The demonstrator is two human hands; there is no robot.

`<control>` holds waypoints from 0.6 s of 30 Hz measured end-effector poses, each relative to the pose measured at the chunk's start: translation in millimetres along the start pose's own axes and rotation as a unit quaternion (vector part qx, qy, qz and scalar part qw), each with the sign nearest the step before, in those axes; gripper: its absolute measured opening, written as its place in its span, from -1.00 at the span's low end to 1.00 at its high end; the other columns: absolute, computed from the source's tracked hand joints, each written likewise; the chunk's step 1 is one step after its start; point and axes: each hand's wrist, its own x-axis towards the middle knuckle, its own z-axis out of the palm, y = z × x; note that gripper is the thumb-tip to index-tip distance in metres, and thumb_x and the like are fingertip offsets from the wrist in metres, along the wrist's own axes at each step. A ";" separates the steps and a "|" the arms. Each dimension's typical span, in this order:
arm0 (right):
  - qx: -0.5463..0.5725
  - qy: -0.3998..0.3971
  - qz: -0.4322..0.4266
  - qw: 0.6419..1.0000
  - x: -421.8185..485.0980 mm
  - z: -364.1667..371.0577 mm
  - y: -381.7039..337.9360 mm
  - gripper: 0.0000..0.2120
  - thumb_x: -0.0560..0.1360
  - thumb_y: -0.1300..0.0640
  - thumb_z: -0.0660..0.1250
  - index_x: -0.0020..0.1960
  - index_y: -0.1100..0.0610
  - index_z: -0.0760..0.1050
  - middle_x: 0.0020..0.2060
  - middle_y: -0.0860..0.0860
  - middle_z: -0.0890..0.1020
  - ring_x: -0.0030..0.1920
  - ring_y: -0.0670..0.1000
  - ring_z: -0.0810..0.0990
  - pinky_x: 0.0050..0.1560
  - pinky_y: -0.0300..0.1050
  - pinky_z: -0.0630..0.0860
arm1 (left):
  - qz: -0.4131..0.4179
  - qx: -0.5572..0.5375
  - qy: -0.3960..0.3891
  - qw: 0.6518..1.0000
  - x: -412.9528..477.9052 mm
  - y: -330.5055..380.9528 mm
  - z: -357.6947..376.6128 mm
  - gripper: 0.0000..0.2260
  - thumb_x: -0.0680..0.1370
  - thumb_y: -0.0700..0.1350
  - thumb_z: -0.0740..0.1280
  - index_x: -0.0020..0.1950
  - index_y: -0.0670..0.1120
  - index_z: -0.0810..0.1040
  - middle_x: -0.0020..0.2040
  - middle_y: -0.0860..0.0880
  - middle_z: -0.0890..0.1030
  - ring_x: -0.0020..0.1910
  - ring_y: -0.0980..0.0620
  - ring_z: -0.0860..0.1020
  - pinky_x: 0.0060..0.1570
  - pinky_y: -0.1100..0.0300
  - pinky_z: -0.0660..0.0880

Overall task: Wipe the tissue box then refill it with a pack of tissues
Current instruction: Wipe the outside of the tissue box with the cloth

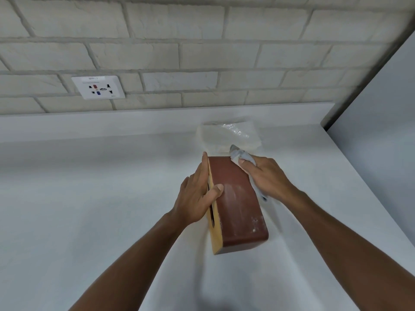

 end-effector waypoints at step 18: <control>-0.071 0.013 -0.029 0.997 -42.4 -1.4 15.0 -0.57 0.66 -0.03 0.12 0.51 -0.01 0.29 0.36 0.10 0.52 0.28 0.13 0.54 0.32 0.05 0.41 | 0.030 -0.037 0.031 0.998 0.6 -6.4 5.9 -0.20 0.57 0.25 0.07 0.71 -0.06 -0.12 0.51 -0.09 0.42 0.32 -0.12 0.51 0.33 -0.08 0.46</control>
